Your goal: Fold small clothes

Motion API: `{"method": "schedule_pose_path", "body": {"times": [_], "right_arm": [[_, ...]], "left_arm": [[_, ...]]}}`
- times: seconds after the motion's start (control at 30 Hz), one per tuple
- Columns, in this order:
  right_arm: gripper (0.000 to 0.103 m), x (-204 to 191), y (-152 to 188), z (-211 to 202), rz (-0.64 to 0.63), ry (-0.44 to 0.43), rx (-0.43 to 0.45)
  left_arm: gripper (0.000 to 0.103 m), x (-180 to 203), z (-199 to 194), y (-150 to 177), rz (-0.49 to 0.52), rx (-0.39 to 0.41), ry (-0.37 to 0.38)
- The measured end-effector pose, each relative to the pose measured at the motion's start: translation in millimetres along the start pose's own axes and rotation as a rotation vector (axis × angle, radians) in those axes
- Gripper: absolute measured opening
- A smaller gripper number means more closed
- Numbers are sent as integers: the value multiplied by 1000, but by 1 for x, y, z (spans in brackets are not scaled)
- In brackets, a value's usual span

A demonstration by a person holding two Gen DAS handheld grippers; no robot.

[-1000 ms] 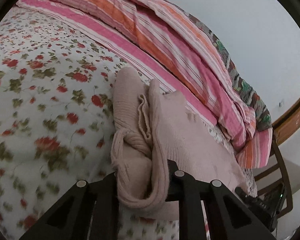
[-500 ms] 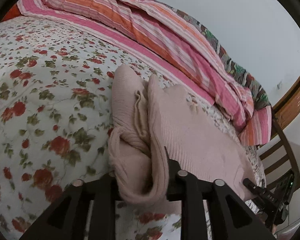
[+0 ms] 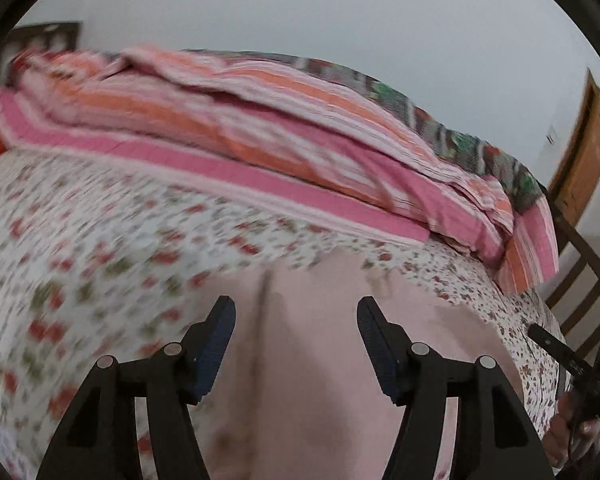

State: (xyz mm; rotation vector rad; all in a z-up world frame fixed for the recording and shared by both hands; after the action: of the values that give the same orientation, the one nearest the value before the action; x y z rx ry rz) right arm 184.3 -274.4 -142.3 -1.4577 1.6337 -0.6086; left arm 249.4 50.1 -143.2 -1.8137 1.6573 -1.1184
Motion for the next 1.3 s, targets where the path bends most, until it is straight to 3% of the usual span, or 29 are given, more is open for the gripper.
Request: {"method": "schedule_pose_path", "body": {"times": [0.13, 0.23, 0.3, 0.33, 0.37, 0.43, 0.53, 0.67, 0.9, 0.93, 1.0, 1.1, 1.2, 1.3], "right_arm": [[23, -21, -15, 47, -11, 9, -58], [21, -28, -9, 82, 10, -19, -130], [21, -25, -1, 103, 16, 2, -171], [21, -21, 3, 111, 17, 21, -189], [19, -14, 10, 122, 20, 55, -216], [10, 0, 19, 134, 27, 100, -232], [6, 11, 21, 142, 46, 88, -219], [6, 8, 19, 151, 0, 139, -235], [10, -3, 13, 147, -29, 180, -263], [17, -3, 13, 147, -29, 180, -263], [31, -23, 8, 145, -45, 117, -255], [32, -60, 5, 150, -66, 1, -248], [32, -91, 13, 167, -92, -57, -279], [36, -97, 28, 190, -111, -36, -327]], "left_arm": [[61, 33, 34, -11, 53, -22, 13], [59, 36, 65, -3, 27, -86, 31], [56, 23, 90, 11, 42, -141, -43], [48, 13, 101, 18, 56, -167, -91], [29, 5, 109, 23, 59, -188, -118], [24, -7, 112, 28, 14, -188, -83], [25, -9, 109, 29, 3, -165, -65], [31, 3, 110, 32, 87, -142, -129], [34, -1, 114, 29, 67, -146, -91], [34, 0, 115, 29, 68, -147, -92], [36, 0, 115, 29, 76, -146, -97], [38, 2, 116, 29, 79, -146, -90], [38, 2, 116, 29, 77, -146, -85], [41, 3, 117, 29, 79, -148, -82]]}}
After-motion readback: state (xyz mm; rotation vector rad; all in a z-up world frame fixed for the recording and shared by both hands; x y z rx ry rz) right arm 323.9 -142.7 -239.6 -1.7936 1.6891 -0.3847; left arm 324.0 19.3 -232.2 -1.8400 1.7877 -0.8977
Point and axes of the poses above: each gripper's, at about its wrist camera, not at the fingertips, and z roughly the way its jaws point, x to its right, y to its underside, the point moved 8 cm from there along z, roughly the way its jaws point, and after that the axes turned 7 degrees about -y, right-handed, at the moved point
